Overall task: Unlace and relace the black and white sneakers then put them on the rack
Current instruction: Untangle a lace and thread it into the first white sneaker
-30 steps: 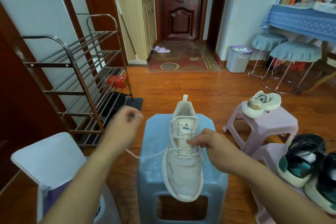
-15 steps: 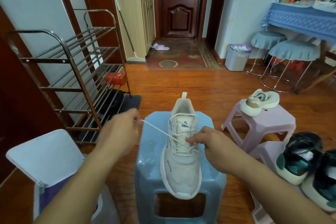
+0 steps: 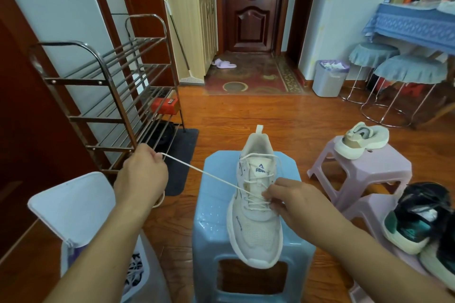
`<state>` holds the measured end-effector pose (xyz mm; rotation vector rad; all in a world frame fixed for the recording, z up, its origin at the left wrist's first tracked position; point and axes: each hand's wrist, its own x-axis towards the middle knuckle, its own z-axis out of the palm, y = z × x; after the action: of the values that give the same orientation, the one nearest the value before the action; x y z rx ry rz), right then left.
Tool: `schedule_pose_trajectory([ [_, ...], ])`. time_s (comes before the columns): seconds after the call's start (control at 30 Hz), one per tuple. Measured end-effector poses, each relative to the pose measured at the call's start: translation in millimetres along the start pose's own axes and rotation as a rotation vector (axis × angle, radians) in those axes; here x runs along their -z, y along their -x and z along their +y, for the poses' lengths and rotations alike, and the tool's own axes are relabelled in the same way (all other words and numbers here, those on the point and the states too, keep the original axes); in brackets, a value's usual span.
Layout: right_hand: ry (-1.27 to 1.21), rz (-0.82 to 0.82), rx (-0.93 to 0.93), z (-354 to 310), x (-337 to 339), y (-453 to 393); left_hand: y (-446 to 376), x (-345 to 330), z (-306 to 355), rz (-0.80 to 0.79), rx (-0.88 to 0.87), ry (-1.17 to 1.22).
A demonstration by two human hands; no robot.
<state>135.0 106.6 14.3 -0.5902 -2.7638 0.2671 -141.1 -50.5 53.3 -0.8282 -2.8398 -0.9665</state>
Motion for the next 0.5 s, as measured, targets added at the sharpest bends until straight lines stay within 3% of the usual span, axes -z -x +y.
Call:
schedule_pose_trajectory([
  [0.17,0.089,0.037,0.095,2,-2,6,-1,-7,-5,-0.155,-0.012,0.002],
  [0.3,0.048,0.051,-0.005,2,-1,9,-10,1,-20,-0.209,0.033,-0.189],
  [0.37,-0.049,0.027,-0.08,1,3,7,-13,4,-26,-0.318,0.094,-0.266],
  [0.5,-0.18,-0.012,-0.18,0,10,0,-1,1,-14,-0.472,0.042,-0.147],
])
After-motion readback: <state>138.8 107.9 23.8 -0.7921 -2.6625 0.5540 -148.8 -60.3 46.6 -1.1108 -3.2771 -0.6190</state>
